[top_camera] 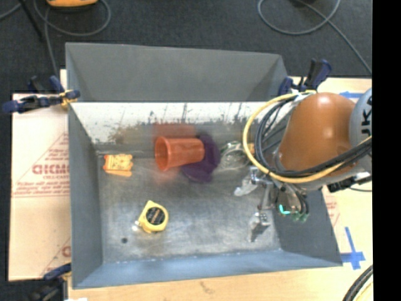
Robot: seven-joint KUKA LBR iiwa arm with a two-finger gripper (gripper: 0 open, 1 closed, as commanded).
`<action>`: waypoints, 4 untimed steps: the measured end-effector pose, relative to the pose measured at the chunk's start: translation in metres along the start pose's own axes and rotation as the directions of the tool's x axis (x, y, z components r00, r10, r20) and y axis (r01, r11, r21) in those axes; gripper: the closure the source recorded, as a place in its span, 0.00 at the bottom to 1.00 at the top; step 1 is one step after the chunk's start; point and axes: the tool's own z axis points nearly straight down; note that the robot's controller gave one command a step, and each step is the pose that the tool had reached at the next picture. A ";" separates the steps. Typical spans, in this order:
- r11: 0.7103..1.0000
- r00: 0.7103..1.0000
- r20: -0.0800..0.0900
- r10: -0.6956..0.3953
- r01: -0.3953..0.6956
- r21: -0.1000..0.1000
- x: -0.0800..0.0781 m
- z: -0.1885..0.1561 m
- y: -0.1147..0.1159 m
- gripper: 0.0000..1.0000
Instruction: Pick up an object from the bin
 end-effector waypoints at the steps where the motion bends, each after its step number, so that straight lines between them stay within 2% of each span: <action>1: 1.000 1.000 0.008 -0.003 0.003 0.001 -0.002 -0.003 0.000 1.00; 2: 1.000 1.000 0.008 -0.003 0.003 0.001 -0.002 -0.003 0.000 1.00; 3: 0.996 0.996 0.015 -0.092 0.092 0.003 -0.005 0.017 0.011 1.00; 4: 0.947 0.947 0.002 -0.322 0.322 -0.003 -0.017 0.037 -0.005 1.00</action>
Offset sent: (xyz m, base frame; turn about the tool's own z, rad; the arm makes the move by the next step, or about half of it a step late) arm 0.0000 0.0000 0.0000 0.0000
